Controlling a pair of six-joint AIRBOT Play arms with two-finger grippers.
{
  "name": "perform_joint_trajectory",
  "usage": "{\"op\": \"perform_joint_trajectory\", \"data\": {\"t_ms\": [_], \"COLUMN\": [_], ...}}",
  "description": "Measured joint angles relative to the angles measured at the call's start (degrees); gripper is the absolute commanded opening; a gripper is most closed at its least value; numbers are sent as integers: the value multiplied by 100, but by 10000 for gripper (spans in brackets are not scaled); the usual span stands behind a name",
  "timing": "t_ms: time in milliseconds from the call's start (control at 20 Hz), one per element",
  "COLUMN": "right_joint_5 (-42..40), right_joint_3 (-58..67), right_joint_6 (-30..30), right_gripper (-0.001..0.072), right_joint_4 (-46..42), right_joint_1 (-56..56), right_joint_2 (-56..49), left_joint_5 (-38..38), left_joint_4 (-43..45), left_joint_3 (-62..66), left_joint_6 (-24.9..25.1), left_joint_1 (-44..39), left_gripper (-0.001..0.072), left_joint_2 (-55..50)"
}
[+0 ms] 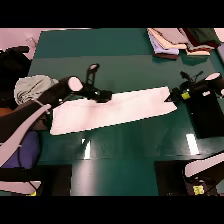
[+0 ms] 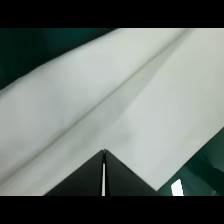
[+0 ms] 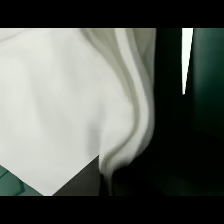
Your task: Fold the shirts.
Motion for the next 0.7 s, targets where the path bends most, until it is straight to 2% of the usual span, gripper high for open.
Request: {"op": "perform_joint_trajectory", "data": {"t_ms": [300, 450, 700], "right_joint_5": [396, 426, 376], "right_joint_3": [988, 1386, 1781], "right_joint_6": [-22, 210, 640], "right_gripper": [17, 17, 17], "right_joint_4": [673, 1117, 1384], "right_joint_1": [411, 739, 1473], "right_joint_2": [817, 1388, 1989], "left_joint_5": [70, 96, 81], "left_joint_4": [-39, -55, -85], "left_joint_3": [673, 859, 1084], "left_joint_6": [-68, -79, -83], "left_joint_1": [-319, -361, -376], "left_gripper": [24, 24, 24], "left_joint_2": [-846, -1134, -1416]}}
